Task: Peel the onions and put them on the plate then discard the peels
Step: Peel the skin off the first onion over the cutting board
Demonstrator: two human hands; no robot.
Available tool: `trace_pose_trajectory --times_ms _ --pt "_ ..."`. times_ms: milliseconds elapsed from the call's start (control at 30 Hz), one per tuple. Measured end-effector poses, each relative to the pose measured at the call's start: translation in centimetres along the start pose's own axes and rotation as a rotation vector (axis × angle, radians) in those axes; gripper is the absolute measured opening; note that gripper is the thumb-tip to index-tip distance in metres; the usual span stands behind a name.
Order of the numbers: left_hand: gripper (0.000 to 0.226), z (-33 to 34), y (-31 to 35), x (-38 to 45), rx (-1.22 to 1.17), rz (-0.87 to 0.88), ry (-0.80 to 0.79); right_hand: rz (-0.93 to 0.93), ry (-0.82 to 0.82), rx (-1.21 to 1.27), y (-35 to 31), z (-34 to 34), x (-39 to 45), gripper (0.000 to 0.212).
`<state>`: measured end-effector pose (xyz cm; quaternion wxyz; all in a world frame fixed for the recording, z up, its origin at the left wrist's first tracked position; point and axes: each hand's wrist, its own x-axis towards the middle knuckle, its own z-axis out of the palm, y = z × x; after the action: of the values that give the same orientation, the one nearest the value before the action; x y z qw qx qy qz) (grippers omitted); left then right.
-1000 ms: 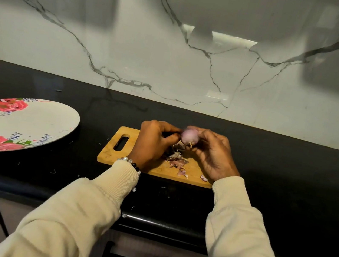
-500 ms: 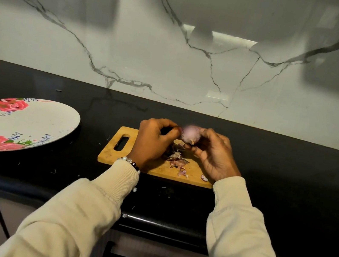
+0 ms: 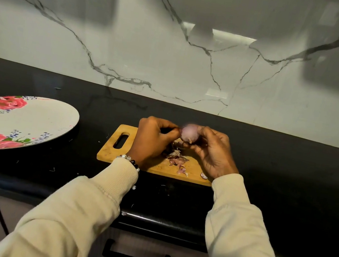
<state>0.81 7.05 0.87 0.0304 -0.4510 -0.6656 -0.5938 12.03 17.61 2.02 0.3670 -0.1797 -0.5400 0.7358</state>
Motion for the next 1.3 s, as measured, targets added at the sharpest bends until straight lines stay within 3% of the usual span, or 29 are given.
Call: trace_pose_trajectory --times_ms 533,800,1300 --pt "0.014 -0.03 -0.1 0.04 0.003 -0.021 0.01 0.009 -0.004 -0.002 0.11 0.06 0.16 0.021" --pt "0.014 -0.11 0.12 -0.1 -0.139 -0.096 -0.029 0.001 -0.001 0.014 -0.12 0.05 -0.01 0.023" --pt "0.015 0.19 -0.18 -0.14 0.065 0.098 -0.004 0.03 0.028 -0.005 0.41 -0.28 0.54 0.022"
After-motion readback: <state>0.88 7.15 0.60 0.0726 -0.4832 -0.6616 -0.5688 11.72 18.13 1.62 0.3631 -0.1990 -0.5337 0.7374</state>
